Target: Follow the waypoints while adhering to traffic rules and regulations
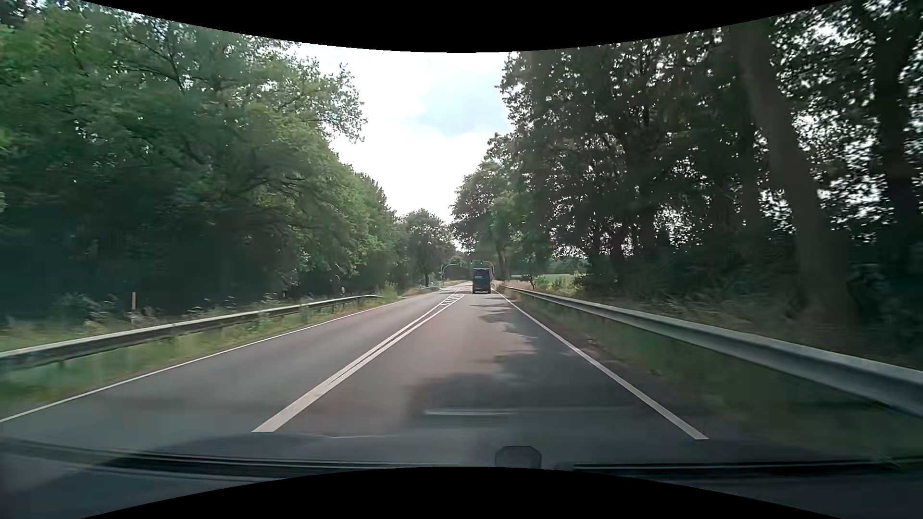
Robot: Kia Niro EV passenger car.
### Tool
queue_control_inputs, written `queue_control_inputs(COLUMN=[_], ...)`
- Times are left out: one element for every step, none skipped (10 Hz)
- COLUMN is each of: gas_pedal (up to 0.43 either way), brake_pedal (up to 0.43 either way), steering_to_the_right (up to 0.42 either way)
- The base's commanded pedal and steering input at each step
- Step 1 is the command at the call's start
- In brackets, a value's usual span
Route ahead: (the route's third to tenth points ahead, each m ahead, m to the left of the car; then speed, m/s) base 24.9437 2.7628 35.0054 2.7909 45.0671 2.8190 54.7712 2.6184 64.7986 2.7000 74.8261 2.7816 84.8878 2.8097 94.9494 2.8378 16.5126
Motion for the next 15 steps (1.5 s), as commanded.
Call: queue_control_inputs(gas_pedal=[0.008,0.008,0.008,0.008,0.008,0.008,0.008,0.008,0.008,0.008,0.008,0.008,0.008,0.008,0.008], brake_pedal=[0.0,0.0,0.0,0.0,0.0,0.0,0.0,0.0,0.0,0.0,0.0,0.0,0.0,0.0,0.0], steering_to_the_right=[-0.003,-0.003,-0.003,-0.003,-0.003,-0.003,-0.003,-0.003,-0.003,-0.003,-0.003,-0.003,-0.005,-0.008,-0.011])
